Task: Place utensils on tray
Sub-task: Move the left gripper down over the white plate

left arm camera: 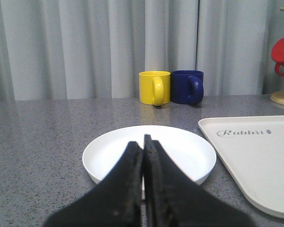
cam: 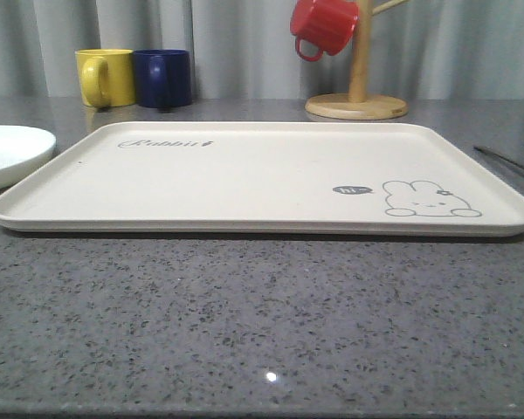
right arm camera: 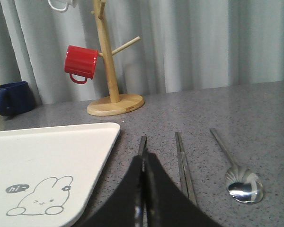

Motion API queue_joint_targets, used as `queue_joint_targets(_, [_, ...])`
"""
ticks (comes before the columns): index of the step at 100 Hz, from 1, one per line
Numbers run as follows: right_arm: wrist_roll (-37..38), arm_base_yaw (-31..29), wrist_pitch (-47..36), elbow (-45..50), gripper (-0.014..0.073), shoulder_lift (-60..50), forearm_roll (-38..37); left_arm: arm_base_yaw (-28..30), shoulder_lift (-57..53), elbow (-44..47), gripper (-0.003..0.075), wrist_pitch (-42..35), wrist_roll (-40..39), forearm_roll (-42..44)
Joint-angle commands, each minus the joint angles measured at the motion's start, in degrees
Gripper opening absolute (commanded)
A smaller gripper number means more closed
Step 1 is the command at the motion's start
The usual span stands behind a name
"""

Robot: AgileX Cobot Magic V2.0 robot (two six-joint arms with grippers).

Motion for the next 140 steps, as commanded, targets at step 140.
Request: queue_joint_targets(140, [-0.6,-0.3,-4.9,-1.0,-0.0068,-1.2,-0.1,0.2,38.6,-53.6,-0.0018,42.4,-0.6,-0.4])
